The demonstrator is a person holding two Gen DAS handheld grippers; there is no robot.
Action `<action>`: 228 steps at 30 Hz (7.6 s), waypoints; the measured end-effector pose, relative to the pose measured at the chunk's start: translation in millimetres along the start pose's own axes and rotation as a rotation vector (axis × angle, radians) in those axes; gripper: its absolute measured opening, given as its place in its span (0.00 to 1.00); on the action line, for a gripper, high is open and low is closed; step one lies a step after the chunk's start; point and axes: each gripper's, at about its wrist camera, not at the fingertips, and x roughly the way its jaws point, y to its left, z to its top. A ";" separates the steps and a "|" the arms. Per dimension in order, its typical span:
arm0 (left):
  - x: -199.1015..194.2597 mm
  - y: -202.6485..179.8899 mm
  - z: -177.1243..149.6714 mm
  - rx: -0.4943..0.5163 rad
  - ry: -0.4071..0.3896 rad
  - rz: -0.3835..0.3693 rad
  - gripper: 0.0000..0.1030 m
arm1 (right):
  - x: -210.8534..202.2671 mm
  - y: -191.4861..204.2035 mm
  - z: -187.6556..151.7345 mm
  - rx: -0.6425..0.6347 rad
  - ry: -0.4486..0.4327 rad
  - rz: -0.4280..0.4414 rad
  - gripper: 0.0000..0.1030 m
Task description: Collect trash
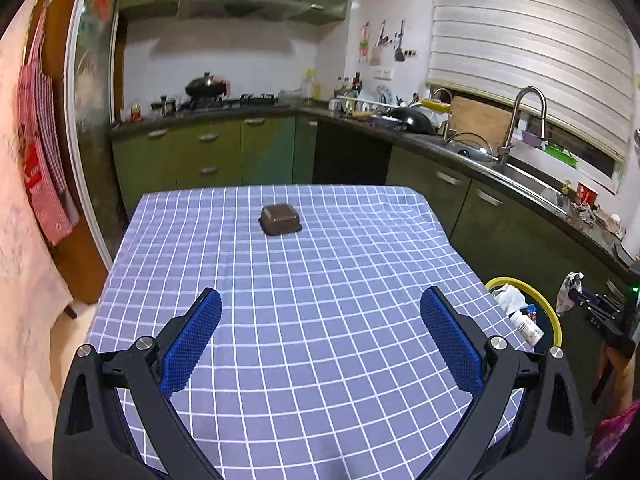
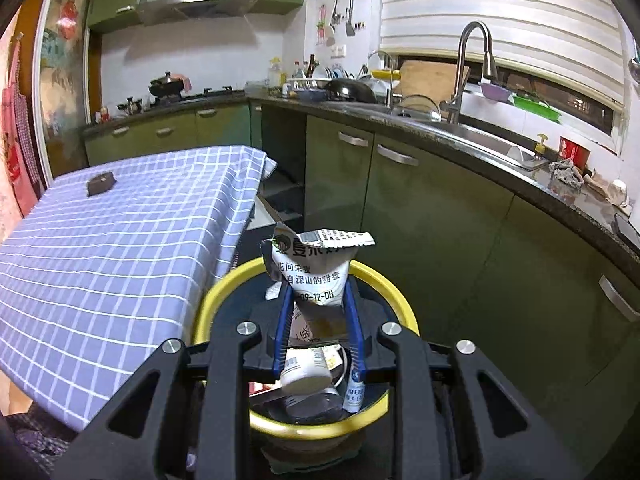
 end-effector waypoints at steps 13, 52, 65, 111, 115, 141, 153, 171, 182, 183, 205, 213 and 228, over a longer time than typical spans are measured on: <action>9.2 -19.0 -3.3 0.028 0.024 -0.034 0.95 | 45.1 -16.1 -7.9 0.011 0.108 -0.039 0.24; 155.9 15.8 52.5 -0.029 0.272 -0.022 0.95 | -4.6 85.2 29.7 -0.054 -0.030 0.189 0.60; 313.3 51.0 98.9 -0.229 0.360 0.157 0.95 | 22.9 96.1 25.8 -0.019 0.019 0.264 0.60; 233.3 1.5 73.9 -0.005 0.259 0.170 0.57 | 2.2 96.0 21.4 -0.007 -0.002 0.322 0.61; 192.1 -30.3 61.5 0.058 0.228 0.118 0.57 | -10.1 90.3 16.9 -0.003 -0.007 0.305 0.61; 142.7 -337.9 0.7 0.454 0.350 -0.418 0.57 | -60.2 -60.2 -43.3 0.265 -0.018 -0.005 0.61; 202.6 -436.8 -29.6 0.538 0.499 -0.490 0.58 | -64.3 -85.9 -58.6 0.317 -0.022 -0.036 0.63; 122.7 -328.3 -0.4 0.443 0.259 -0.420 0.93 | -61.7 -40.0 -40.1 0.223 -0.006 0.066 0.71; 10.1 -127.5 -3.4 0.229 0.029 -0.036 0.95 | -63.2 89.4 -6.0 0.012 -0.038 0.323 0.87; 0.3 -108.5 -4.8 0.201 0.012 0.002 0.95 | -66.8 98.2 -1.6 -0.005 -0.050 0.336 0.91; -99.0 -10.7 -34.3 0.069 -0.103 0.137 0.95 | -106.5 134.7 43.3 0.001 -0.124 0.215 0.93; -91.2 -13.4 -29.4 0.054 -0.093 0.142 0.95 | -104.2 132.9 42.7 0.000 -0.123 0.212 0.93; -88.7 -12.9 -26.9 0.054 -0.091 0.141 0.95 | -101.7 134.1 43.0 -0.003 -0.119 0.211 0.93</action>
